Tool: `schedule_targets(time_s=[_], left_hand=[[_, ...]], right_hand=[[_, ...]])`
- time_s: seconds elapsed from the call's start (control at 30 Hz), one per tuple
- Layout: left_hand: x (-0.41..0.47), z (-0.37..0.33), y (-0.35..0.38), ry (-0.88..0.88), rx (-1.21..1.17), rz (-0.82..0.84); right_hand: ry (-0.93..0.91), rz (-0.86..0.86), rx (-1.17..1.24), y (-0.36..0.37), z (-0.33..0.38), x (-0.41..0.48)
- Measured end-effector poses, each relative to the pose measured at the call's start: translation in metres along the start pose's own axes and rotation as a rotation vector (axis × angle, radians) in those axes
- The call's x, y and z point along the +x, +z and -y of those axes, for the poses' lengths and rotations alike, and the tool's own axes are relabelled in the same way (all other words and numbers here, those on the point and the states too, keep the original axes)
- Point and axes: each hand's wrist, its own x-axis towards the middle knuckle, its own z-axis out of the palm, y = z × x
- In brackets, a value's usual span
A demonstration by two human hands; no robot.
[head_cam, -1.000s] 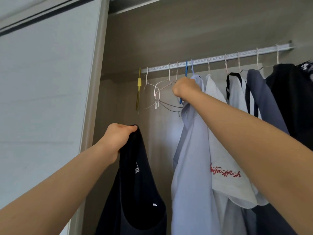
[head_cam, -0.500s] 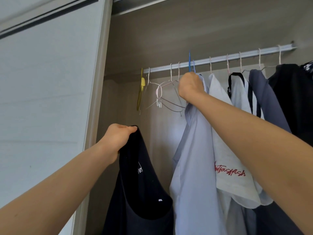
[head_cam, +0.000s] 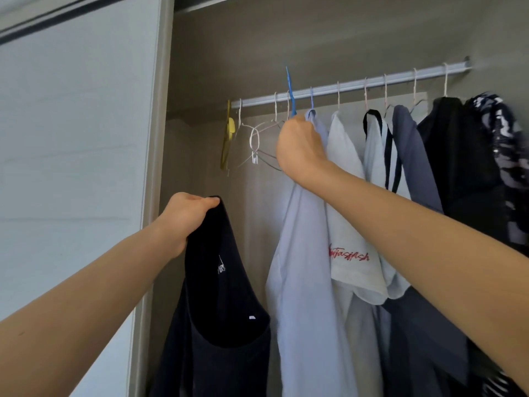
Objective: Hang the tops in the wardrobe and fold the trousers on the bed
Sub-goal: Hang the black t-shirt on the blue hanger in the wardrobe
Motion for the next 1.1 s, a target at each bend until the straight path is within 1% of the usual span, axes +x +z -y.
schedule_targets(time_s=[0.03,0.07,0.17,0.23,0.37,0.43,0.63,0.67,0.73,0.8,0.87,1.03,1.1], left_hand=[[-0.006,-0.001,0.000,0.003,0.003,-0.006],[-0.011,-0.002,0.001,0.005,0.009,-0.014],[-0.029,-0.003,0.005,0.010,0.029,-0.025],[-0.039,-0.002,0.008,0.007,0.050,-0.016],[-0.056,-0.001,0.011,-0.001,0.108,-0.035],[-0.064,-0.001,0.012,0.008,0.156,-0.044],[-0.079,0.004,0.012,0.028,0.297,-0.075],[-0.080,0.005,0.013,0.026,0.328,-0.085],[-0.080,0.007,0.013,0.030,0.387,-0.111],[-0.079,0.011,0.014,0.035,0.458,-0.131],[-0.079,0.014,0.016,0.029,0.526,-0.144],[-0.079,0.027,0.022,0.007,0.698,-0.159],[-0.077,0.034,0.023,-0.006,0.757,-0.162]], right_hand=[[0.015,-0.019,0.049,-0.001,-0.003,-0.003],[0.044,-0.005,0.083,-0.006,0.001,-0.009],[0.088,-0.042,0.138,-0.022,0.011,-0.035],[0.136,-0.029,0.168,-0.030,0.012,-0.050],[0.113,0.025,0.205,-0.055,0.009,-0.083],[0.113,0.015,0.233,-0.067,0.005,-0.098],[0.087,-0.025,0.415,-0.088,-0.032,-0.147],[0.097,-0.023,0.473,-0.089,-0.041,-0.155],[0.184,0.002,0.696,-0.092,-0.056,-0.172],[0.270,0.037,0.854,-0.093,-0.068,-0.189],[0.339,0.099,0.984,-0.094,-0.081,-0.204],[0.521,0.274,1.402,-0.092,-0.117,-0.235],[0.583,0.317,1.497,-0.087,-0.134,-0.246]])
